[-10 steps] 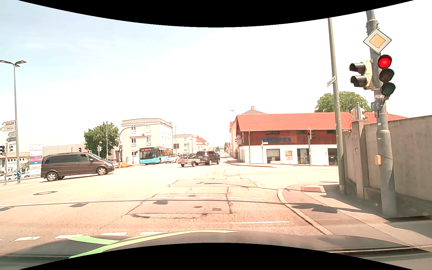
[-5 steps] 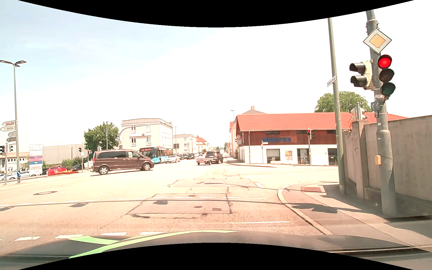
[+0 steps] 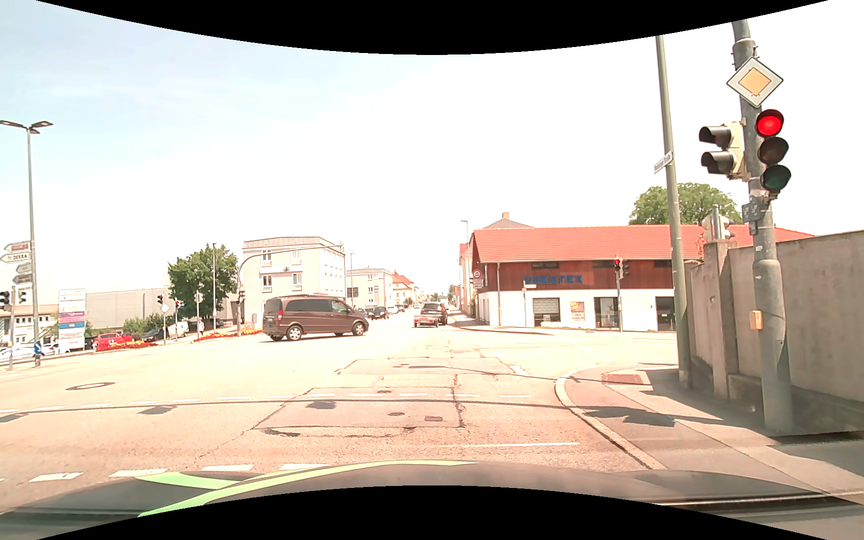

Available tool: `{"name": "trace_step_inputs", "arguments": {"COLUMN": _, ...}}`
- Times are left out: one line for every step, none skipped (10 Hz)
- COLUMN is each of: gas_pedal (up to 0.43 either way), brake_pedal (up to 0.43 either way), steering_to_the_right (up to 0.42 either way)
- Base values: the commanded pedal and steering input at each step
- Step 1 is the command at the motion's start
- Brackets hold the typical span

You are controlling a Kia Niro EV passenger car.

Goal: Follow the waypoints while adhering to traffic rules and regulations

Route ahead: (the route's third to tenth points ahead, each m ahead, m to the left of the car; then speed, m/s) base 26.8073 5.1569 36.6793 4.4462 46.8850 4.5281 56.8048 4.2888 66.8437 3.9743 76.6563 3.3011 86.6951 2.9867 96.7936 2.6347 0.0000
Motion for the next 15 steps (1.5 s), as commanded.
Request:
{"name": "trace_step_inputs", "arguments": {"gas_pedal": 0.000, "brake_pedal": 0.250, "steering_to_the_right": 0.003}}
{"name": "trace_step_inputs", "arguments": {"gas_pedal": 0.000, "brake_pedal": 0.250, "steering_to_the_right": 0.003}}
{"name": "trace_step_inputs", "arguments": {"gas_pedal": 0.000, "brake_pedal": 0.244, "steering_to_the_right": 0.003}}
{"name": "trace_step_inputs", "arguments": {"gas_pedal": 0.000, "brake_pedal": 0.250, "steering_to_the_right": 0.003}}
{"name": "trace_step_inputs", "arguments": {"gas_pedal": 0.000, "brake_pedal": 0.250, "steering_to_the_right": 0.003}}
{"name": "trace_step_inputs", "arguments": {"gas_pedal": 0.000, "brake_pedal": 0.250, "steering_to_the_right": 0.003}}
{"name": "trace_step_inputs", "arguments": {"gas_pedal": 0.000, "brake_pedal": 0.244, "steering_to_the_right": 0.003}}
{"name": "trace_step_inputs", "arguments": {"gas_pedal": 0.000, "brake_pedal": 0.250, "steering_to_the_right": 0.004}}
{"name": "trace_step_inputs", "arguments": {"gas_pedal": 0.000, "brake_pedal": 0.250, "steering_to_the_right": 0.003}}
{"name": "trace_step_inputs", "arguments": {"gas_pedal": 0.000, "brake_pedal": 0.250, "steering_to_the_right": 0.003}}
{"name": "trace_step_inputs", "arguments": {"gas_pedal": 0.000, "brake_pedal": 0.244, "steering_to_the_right": 0.003}}
{"name": "trace_step_inputs", "arguments": {"gas_pedal": 0.000, "brake_pedal": 0.244, "steering_to_the_right": 0.003}}
{"name": "trace_step_inputs", "arguments": {"gas_pedal": 0.000, "brake_pedal": 0.244, "steering_to_the_right": 0.003}}
{"name": "trace_step_inputs", "arguments": {"gas_pedal": 0.000, "brake_pedal": 0.250, "steering_to_the_right": 0.003}}
{"name": "trace_step_inputs", "arguments": {"gas_pedal": 0.000, "brake_pedal": 0.250, "steering_to_the_right": 0.003}}
